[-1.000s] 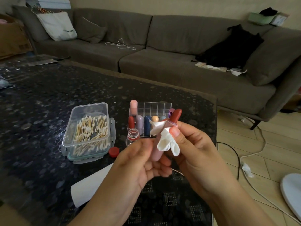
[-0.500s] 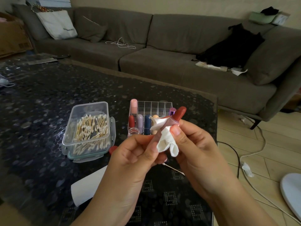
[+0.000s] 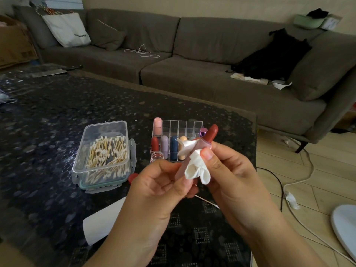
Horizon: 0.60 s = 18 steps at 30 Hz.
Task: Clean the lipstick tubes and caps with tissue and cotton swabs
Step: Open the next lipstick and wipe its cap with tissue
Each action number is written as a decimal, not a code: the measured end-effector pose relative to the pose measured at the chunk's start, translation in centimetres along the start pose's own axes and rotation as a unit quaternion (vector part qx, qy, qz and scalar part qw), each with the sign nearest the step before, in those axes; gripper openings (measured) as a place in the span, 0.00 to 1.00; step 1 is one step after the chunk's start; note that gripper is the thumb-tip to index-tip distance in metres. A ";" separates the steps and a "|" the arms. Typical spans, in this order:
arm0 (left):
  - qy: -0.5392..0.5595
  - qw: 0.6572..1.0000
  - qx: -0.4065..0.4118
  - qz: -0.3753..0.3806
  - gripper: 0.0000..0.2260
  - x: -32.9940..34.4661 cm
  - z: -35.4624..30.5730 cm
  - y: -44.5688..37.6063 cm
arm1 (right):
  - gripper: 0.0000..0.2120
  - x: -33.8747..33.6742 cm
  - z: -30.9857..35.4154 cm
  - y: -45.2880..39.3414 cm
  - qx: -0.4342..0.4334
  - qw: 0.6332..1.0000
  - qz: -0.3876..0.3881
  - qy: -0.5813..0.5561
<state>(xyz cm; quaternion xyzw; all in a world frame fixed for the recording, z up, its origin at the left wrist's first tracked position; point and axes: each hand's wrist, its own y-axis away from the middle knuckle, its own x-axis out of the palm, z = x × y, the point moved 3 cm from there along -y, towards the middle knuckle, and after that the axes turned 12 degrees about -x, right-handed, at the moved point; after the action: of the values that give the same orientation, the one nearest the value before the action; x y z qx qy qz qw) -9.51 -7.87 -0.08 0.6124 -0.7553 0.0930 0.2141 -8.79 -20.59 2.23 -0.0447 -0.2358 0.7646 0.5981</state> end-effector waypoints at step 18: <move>0.016 1.000 -0.013 -0.006 0.07 0.4 -0.1 0.2 | 0.15 -0.2 -0.2 0.1 -0.006 1.000 -0.011 0.017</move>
<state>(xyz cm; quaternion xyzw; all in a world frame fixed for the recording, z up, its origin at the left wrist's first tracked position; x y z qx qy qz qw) -9.73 -8.09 0.23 0.6125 -0.7493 0.0921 0.2343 -8.78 -20.71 1.92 -0.0587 -0.2308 0.7558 0.6099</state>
